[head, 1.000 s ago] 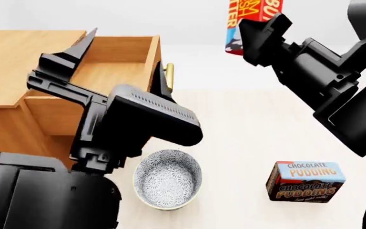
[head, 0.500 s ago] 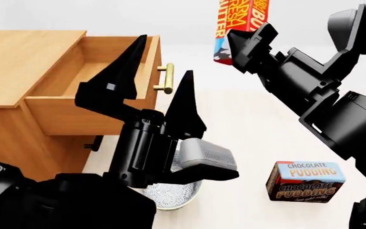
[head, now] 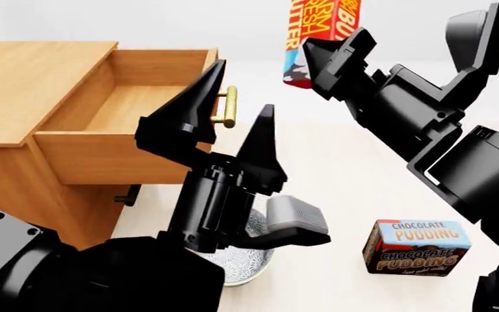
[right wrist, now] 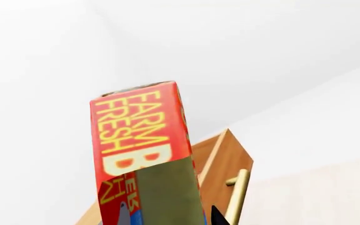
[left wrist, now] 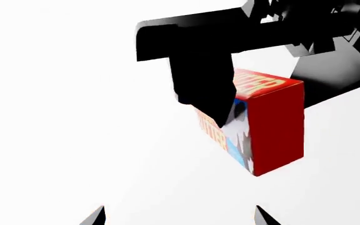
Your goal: Put the butter at the back in the top drawer of the cabinet and close it.
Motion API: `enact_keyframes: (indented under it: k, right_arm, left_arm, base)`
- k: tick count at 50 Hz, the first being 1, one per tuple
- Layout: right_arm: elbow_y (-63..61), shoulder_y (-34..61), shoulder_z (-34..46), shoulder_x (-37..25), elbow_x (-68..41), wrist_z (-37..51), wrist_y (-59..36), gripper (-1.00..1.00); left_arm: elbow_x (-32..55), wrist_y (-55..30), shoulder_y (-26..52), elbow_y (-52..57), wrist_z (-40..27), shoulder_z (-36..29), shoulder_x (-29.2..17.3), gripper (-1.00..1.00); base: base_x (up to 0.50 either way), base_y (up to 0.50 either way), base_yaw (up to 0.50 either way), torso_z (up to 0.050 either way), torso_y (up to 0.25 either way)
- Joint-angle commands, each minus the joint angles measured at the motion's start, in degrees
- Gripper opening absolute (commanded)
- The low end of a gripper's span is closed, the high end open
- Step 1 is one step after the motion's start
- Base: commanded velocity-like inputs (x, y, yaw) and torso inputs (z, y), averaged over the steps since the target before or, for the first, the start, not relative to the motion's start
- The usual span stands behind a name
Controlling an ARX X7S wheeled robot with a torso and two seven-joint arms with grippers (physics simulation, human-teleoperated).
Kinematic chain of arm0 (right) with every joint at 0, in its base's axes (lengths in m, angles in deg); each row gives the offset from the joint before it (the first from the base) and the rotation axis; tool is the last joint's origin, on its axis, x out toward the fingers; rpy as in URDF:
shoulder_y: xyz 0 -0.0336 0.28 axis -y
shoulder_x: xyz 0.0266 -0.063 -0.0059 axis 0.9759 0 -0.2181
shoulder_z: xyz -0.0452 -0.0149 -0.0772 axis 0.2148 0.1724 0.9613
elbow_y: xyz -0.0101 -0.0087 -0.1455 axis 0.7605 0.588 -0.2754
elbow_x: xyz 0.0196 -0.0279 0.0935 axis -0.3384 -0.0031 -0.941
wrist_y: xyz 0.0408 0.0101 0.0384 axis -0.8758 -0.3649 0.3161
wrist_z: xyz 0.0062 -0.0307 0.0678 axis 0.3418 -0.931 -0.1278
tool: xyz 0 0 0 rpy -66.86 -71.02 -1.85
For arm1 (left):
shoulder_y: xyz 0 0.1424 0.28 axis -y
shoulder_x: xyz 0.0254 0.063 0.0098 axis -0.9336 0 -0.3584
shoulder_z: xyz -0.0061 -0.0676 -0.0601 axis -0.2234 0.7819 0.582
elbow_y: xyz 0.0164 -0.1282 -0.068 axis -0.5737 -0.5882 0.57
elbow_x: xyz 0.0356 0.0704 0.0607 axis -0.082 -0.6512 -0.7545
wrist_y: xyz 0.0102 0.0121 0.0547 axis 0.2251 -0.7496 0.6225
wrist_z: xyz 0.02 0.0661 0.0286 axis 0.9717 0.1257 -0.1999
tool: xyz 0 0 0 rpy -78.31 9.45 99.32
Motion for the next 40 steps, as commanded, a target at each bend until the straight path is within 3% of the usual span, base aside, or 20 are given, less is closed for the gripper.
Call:
enact_keyframes:
  k: [1,40]
  right_arm:
    - [-1.5,0.1,-0.2,1.6,-0.7,-0.7,1.1,-1.00]
    - [-2.2,-2.1,2.1,4.1,-1.2,-1.2,2.2,-1.00]
  left_arm:
    - [-1.7,-0.1,-0.6,-1.7,1.1,-0.3,1.5,1.00]
    - [-3.8,-1.0,-2.0,-1.4,2.4,1.3,2.7,1.00]
  base:
    - [0.00,0.00,0.00,0.000,0.000]
    - [0.00,0.00,0.00,0.001,0.001]
